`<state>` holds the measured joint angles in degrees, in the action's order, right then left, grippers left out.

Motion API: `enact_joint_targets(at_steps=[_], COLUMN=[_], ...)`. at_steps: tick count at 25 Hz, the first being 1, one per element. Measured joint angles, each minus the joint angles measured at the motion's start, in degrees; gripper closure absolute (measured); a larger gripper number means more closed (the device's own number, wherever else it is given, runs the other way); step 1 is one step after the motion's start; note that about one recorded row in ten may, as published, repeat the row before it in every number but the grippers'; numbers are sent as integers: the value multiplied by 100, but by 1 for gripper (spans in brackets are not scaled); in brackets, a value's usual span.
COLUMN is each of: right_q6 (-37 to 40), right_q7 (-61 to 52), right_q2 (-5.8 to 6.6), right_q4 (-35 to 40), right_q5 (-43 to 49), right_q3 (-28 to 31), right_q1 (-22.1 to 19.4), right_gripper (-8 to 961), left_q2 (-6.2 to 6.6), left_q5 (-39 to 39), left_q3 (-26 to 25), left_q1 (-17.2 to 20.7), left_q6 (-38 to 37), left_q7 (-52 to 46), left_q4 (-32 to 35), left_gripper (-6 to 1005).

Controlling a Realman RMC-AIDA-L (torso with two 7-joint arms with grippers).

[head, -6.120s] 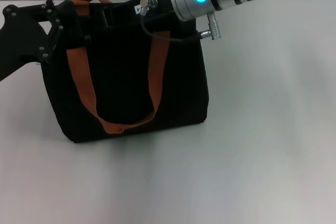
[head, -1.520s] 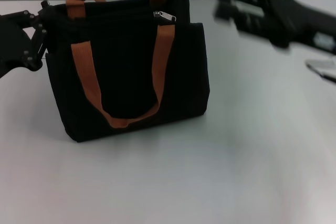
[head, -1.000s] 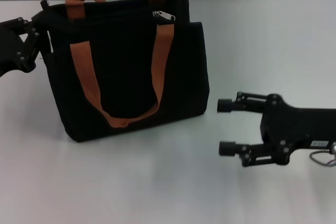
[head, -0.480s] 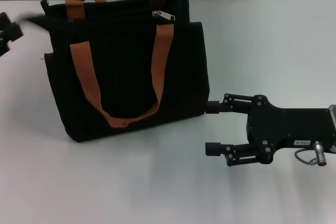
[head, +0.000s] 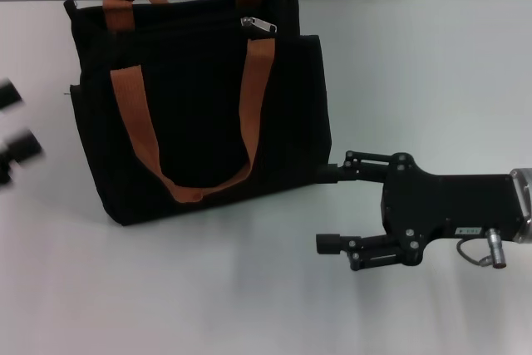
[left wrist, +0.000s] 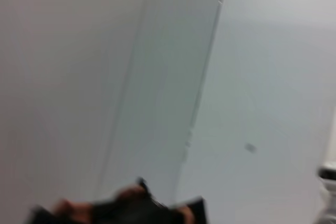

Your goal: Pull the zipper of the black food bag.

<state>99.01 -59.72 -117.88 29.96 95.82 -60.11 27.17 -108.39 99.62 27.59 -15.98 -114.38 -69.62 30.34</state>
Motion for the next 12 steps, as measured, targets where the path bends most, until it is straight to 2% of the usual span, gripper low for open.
enact_joint_targets(at_steps=[1,2,3,7,12], right_q6=[6,26,26,34,-4], right_q7=[47,117,117,174,532], right_q2=[-14,-46,-46,-103,-112], right_q4=[-7,-24,-24,-56,-339], right_q5=[11,76,76,232,328], right_q3=[-8,-16,-16,-27,-32], right_q1=[4,5,5,3,43], right_gripper=[128,128,128,128,128], left_q2=[-80,-231,-231,-488,-702], left_q5=[106,254,254,654,1182], left_q3=[75,249,249,558,597], left_q1=[26,60,60,120,127], left_q6=[-18,-18,-18,42,291], left_q7=[132,342,342,843,1265], left_q4=[-22,-54,-54,-138,-217], left_gripper=[262,248,235,179,169])
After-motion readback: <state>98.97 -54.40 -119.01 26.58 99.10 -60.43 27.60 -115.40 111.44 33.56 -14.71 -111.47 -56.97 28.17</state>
